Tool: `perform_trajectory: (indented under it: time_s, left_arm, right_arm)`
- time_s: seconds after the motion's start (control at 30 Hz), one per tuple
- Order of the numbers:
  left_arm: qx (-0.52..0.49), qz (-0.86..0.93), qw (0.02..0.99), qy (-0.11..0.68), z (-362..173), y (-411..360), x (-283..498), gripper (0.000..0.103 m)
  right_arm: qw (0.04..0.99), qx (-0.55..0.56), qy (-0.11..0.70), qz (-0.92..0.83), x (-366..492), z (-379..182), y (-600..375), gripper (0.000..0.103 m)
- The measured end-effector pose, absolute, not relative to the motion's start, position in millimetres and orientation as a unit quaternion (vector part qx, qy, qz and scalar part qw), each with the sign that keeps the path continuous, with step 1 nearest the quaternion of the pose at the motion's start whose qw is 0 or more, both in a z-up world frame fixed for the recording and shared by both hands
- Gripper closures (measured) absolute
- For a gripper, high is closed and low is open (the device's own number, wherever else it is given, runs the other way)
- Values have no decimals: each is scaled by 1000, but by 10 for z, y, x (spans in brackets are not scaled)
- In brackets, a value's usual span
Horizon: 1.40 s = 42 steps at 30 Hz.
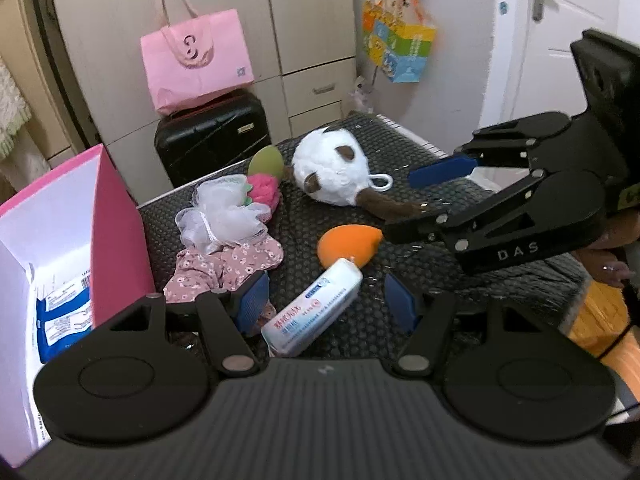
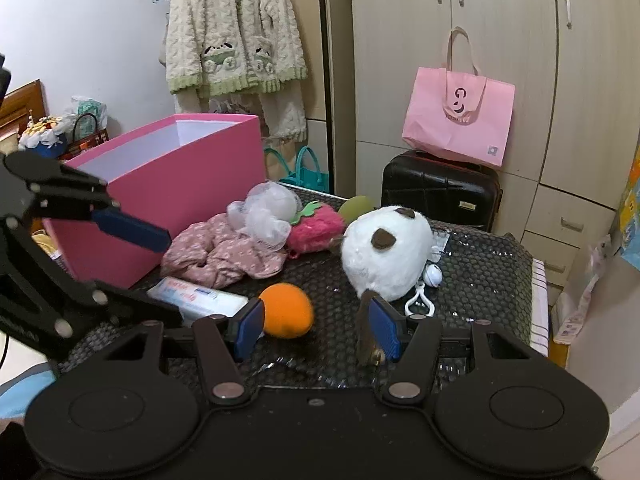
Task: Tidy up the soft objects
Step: 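Move the left tool back toward the white tissue pack, then close the left tool on the white tissue pack while the right tool grasps the orange sponge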
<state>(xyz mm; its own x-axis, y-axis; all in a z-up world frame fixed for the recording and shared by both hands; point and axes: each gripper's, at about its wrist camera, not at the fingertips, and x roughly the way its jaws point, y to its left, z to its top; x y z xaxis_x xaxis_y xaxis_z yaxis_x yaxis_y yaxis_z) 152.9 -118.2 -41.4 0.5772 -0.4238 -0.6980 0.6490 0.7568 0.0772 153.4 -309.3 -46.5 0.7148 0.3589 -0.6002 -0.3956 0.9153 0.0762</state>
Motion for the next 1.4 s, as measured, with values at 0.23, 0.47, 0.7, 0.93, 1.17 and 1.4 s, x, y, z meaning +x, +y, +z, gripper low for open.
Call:
perform_trajectory:
  time_s: [0.23, 0.47, 0.7, 0.93, 1.17, 1.4]
  left_arm:
    - [161, -311, 864, 363, -645, -1240, 1689, 40]
    - [136, -337, 843, 397, -719, -1206, 1636, 42]
    - [144, -337, 844, 391, -779, -1212, 1552, 42]
    - [142, -339, 844, 391, -846, -1204, 1625, 39]
    - [163, -335, 844, 386, -911, -1244, 1607, 37]
    - [147, -322, 848, 395, -981, -1244, 1667, 39]
  right_arm:
    - [924, -18, 321, 207, 1734, -535, -3077, 40]
    - [919, -19, 329, 215, 1812, -574, -3014, 40]
    - [910, -28, 340, 235, 1830, -636, -2927, 40]
    - [892, -19, 368, 263, 1917, -754, -2857, 40]
    - [885, -2, 376, 275, 1872, -802, -2883, 59]
    - [898, -26, 363, 248, 1699, -799, -2930, 58]
